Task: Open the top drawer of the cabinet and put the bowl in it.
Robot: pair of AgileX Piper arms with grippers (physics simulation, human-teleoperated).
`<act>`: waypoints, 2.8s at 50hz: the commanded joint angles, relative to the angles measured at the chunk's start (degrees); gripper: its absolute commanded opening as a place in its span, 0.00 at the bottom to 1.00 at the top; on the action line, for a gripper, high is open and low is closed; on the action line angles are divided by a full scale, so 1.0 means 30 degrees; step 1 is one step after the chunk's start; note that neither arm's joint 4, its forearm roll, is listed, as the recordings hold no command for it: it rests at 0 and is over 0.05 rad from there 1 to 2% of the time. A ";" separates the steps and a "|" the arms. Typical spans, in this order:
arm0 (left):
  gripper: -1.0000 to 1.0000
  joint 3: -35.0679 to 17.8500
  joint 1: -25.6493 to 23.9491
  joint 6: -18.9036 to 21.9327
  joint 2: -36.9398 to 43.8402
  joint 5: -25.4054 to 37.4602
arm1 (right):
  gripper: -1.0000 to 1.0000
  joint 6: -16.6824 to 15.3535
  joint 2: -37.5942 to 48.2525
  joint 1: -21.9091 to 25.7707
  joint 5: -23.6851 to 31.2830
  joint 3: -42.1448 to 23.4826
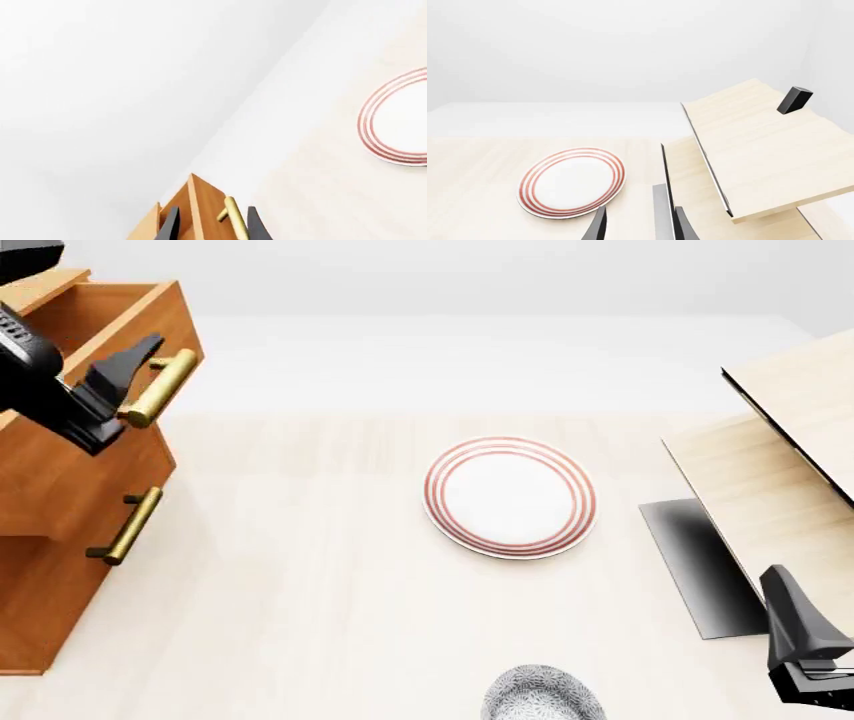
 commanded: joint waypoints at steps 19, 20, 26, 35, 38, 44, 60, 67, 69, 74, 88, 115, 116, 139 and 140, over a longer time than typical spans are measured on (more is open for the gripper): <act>1.00 -0.5718 0.1121 -0.6262 0.2309 0.7058 | 1.00 -0.0003 -0.0041 -0.0008 0.0008 0.0008; 1.00 -0.5710 0.1274 -0.6317 0.2279 0.7150 | 1.00 0.0001 -0.0034 -0.0011 0.0006 0.0008; 1.00 -0.6296 0.1963 -0.7238 0.2179 0.8277 | 1.00 -0.0013 -0.0038 -0.0009 0.0007 0.0008; 1.00 -0.7822 0.2416 -0.8296 0.3173 1.0204 | 1.00 -0.0007 -0.0040 -0.0012 0.0008 0.0008; 1.00 -0.8093 0.2842 -0.8742 0.3634 1.0845 | 1.00 -0.0012 -0.0033 -0.0008 0.0006 0.0008; 1.00 -0.8627 0.3015 -0.9229 0.4088 1.1378 | 1.00 -0.0013 -0.0044 -0.0007 0.0009 0.0008; 1.00 -1.1050 0.3445 -1.1222 0.5794 1.3844 | 1.00 -0.0014 -0.0038 -0.0005 0.0007 0.0008; 1.00 -1.2353 0.2424 -1.2567 0.7080 1.4583 | 1.00 -0.0014 -0.0035 -0.0008 0.0006 0.0008; 1.00 -1.2476 0.2563 -1.2744 0.7075 1.4706 | 1.00 -0.0012 -0.0037 -0.0007 0.0006 0.0008; 1.00 -1.2817 0.2626 -1.3169 0.7311 1.5027 | 1.00 -0.0011 -0.0034 -0.0006 0.0006 0.0008; 1.00 -1.3686 0.3288 -1.4060 0.7397 1.6000 | 1.00 -0.0013 -0.0039 -0.0008 0.0008 0.0008; 1.00 -1.3462 0.3977 -1.5374 0.7164 1.6003 | 1.00 -0.0010 -0.0039 -0.0006 0.0008 0.0008; 1.00 -1.3459 0.3990 -1.5417 0.7169 1.6021 | 1.00 -0.0011 -0.0039 -0.0010 0.0008 0.0008; 1.00 -1.1951 0.4265 -1.6222 0.7100 1.5078 | 1.00 -0.0012 -0.0036 -0.0009 0.0007 0.0008; 1.00 -1.1872 0.4334 -1.6206 0.7095 1.5059 | 1.00 -0.0012 -0.0036 -0.0009 0.0007 0.0008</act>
